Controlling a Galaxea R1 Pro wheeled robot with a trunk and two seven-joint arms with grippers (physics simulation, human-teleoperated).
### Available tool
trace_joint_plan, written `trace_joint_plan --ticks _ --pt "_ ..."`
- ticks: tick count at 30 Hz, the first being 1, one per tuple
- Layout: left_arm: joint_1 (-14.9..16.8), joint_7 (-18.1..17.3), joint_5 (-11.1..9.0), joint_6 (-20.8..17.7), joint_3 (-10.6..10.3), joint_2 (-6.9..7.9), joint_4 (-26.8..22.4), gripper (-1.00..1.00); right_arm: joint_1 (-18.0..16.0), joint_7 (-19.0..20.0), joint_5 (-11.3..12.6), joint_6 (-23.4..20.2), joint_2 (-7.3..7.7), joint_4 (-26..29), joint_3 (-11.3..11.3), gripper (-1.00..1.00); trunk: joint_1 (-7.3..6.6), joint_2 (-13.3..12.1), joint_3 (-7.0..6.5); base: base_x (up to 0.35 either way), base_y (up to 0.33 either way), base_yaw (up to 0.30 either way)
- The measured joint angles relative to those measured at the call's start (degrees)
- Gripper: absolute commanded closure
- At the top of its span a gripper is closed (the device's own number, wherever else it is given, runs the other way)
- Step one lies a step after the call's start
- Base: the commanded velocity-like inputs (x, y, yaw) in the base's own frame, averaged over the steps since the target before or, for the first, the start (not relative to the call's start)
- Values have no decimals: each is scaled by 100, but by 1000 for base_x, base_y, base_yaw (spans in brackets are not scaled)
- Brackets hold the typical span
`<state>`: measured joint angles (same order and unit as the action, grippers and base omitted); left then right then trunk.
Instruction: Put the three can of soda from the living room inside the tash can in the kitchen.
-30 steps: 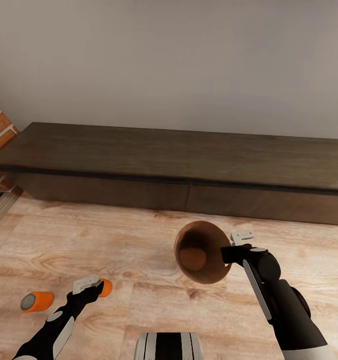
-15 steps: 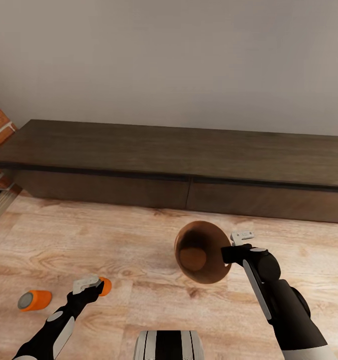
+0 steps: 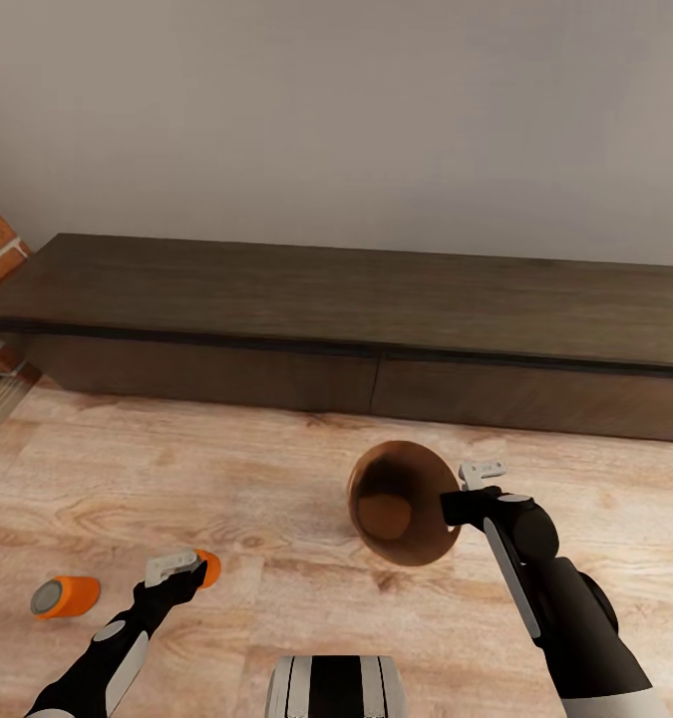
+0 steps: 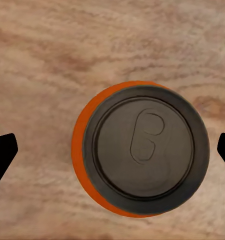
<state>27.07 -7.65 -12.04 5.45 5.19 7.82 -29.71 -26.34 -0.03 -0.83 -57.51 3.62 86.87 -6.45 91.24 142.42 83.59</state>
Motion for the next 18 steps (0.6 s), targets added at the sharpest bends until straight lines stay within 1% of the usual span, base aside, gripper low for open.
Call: trace_joint_plan --ticks 2,4,18 --pt "0 0 0 0 0 0 0 -100 0 0 -3 0 0 0 0 100 44 80 36 0 0 0" --pt "0 0 0 0 0 0 0 -100 0 0 -3 0 0 -3 0 100 50 84 80 0 0 0" --pt "0 0 0 0 0 0 0 -100 -1 -1 1 0 0 3 0 100 49 85 81 0 0 0"
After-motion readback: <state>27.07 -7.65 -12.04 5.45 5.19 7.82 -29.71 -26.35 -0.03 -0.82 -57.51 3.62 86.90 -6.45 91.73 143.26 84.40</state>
